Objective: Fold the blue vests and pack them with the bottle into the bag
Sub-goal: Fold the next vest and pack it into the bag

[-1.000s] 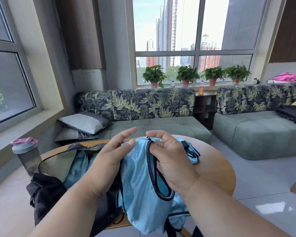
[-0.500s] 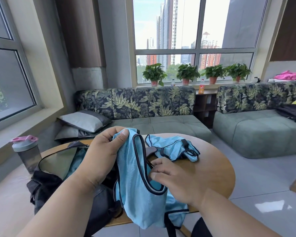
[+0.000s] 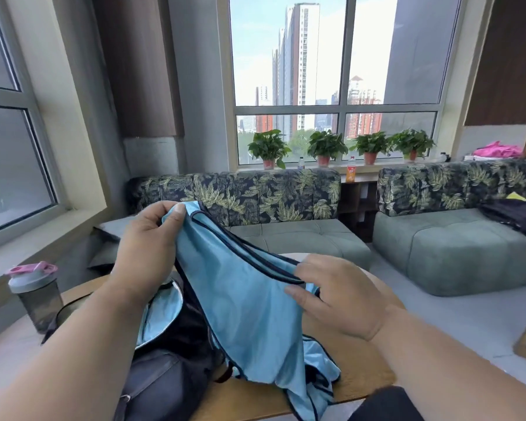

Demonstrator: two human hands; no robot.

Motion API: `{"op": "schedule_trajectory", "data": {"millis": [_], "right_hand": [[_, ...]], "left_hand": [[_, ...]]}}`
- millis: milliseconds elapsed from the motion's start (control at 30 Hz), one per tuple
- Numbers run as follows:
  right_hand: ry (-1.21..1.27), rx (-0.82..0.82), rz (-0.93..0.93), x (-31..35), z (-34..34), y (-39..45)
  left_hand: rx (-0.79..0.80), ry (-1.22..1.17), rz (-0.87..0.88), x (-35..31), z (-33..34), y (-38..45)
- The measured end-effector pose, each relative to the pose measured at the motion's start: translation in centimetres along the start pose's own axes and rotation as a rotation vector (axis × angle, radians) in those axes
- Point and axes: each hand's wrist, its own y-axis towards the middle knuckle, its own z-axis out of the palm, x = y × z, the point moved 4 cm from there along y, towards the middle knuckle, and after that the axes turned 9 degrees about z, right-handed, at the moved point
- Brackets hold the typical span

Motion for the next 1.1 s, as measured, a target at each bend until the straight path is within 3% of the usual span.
{"op": "schedule_trajectory", "data": {"millis": [200,333,467,567,667,767,867,967,1033,1100], "right_hand": [[-0.106,-0.382,-0.115,2.4,-10.9,5.8],[-0.156,-0.167,-0.018,4.9,-14.1,8.6],[0.004,-0.225,0.095,5.4,-18.1,10.1],[-0.128,0.041,0.121,6.2,-17.6,9.9],[0.002,-0.103,0.171,6.1,-19.1,9.4],[-0.071,0.150,0.177,6.9,-18.0,8.4],[-0.007,0.021,0.177,7.0,-17.8,7.6],[-0.163,0.240,0.113,8.1,-16.0,6.5],[-0.083,0.146,0.100,8.2,-15.8,6.4],[0.181,-0.019,0.150,7.6,-16.4,6.4]], "left_hand": [[-0.089,-0.036,0.194,-8.0,0.1,5.9],[-0.140,-0.116,0.261,-11.9,0.0,9.1],[-0.152,-0.086,0.347,-14.9,-0.1,12.1],[-0.128,0.028,0.342,-16.2,-0.2,13.2],[-0.077,0.093,0.318,-16.6,0.0,13.2],[-0.053,0.166,0.328,-16.1,0.4,12.7],[-0.036,0.201,0.339,-15.9,0.5,12.1],[0.002,0.213,0.339,-15.6,0.3,11.9],[0.025,0.236,0.353,-15.7,0.5,11.7],[0.011,0.204,0.367,-15.8,0.3,11.7]]}}
